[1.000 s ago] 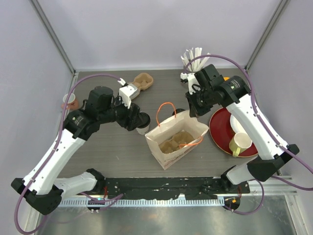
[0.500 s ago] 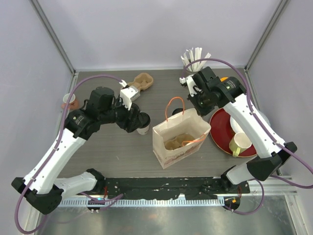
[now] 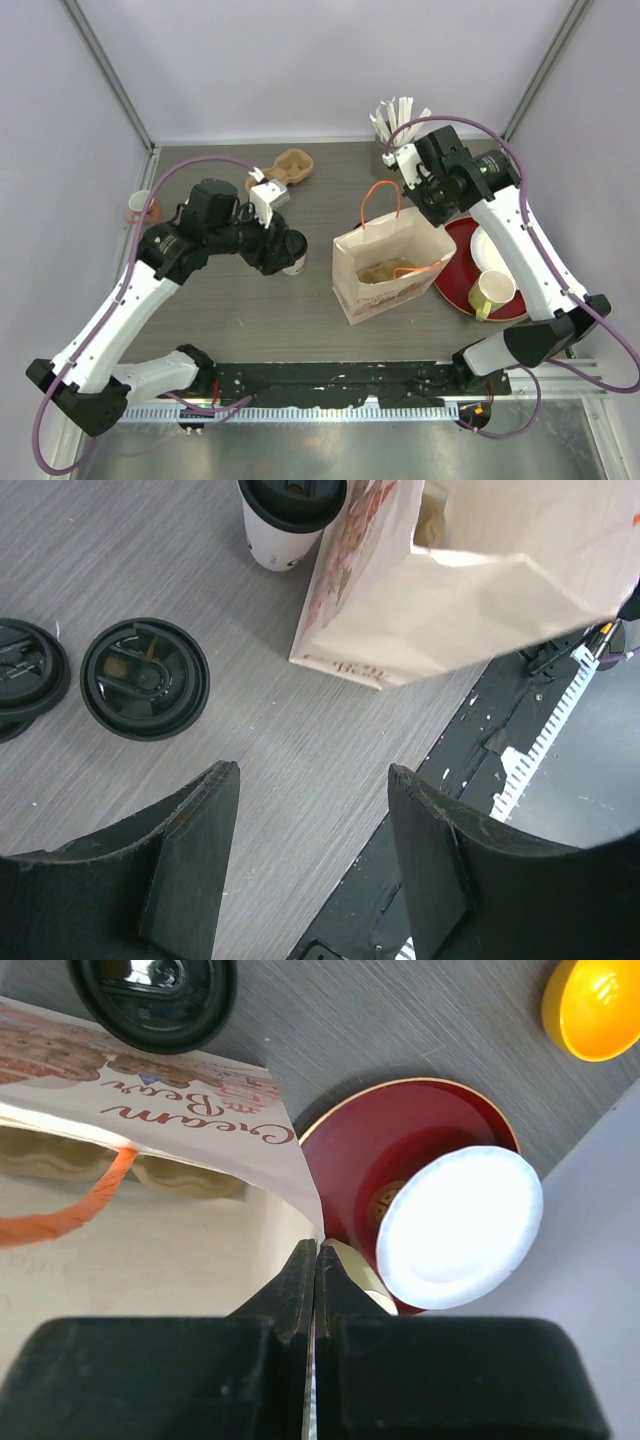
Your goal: Pack the takeout coffee
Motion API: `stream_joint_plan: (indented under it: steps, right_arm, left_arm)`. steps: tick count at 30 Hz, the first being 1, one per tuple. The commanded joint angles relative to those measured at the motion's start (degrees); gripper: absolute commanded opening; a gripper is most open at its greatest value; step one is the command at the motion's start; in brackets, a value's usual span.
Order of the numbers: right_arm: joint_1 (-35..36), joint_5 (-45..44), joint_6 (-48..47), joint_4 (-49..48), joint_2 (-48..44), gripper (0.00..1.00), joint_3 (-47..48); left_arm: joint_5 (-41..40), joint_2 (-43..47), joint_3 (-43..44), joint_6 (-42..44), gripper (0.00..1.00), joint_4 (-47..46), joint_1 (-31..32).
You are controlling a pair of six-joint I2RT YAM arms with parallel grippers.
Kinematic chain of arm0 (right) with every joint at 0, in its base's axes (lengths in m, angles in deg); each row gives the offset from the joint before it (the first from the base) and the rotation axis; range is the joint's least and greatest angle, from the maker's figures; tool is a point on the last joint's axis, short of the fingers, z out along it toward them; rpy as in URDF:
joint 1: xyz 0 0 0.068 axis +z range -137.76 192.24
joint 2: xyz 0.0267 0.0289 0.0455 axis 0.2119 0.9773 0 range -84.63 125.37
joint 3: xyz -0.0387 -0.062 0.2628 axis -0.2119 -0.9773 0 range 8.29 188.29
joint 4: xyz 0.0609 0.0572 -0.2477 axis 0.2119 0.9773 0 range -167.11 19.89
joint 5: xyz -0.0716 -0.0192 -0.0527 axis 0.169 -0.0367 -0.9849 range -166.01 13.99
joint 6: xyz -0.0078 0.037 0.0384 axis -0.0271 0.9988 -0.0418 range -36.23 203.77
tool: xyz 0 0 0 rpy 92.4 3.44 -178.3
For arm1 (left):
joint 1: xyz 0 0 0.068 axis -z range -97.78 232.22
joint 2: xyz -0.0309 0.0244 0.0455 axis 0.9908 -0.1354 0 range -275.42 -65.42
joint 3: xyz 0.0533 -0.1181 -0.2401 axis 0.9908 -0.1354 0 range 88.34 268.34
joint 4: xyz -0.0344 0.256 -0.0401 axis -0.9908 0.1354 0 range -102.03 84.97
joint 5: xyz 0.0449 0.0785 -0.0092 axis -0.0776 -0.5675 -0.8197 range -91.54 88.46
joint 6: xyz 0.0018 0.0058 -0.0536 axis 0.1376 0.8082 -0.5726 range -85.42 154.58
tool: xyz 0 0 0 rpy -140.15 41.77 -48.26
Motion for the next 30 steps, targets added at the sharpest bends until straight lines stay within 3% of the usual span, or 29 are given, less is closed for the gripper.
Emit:
stream_joint_plan:
  steps: [1,17,26,30]
  right_arm:
    - [-1.78,-0.78,-8.91,1.03,-0.49,0.01,0.02]
    - [-4.33,5.19,-31.32,-9.17,5.3,0.01,-0.43]
    - [-4.33,14.33,-34.06,-13.13,9.09,0.01,3.0]
    - [-4.42,14.17,-34.85,-13.66,8.12,0.01,1.95]
  left_arm:
    - [0.06,1.13,-1.26,-1.36,0.64,-0.71,-0.16]
    - [-1.78,4.03,-4.78,-0.92,0.64,-2.73,-0.16]
    - [-2.49,5.53,-6.27,-0.75,0.64,-3.26,-0.34]
    - [-2.66,5.88,-6.45,-0.48,0.64,-3.53,-0.6]
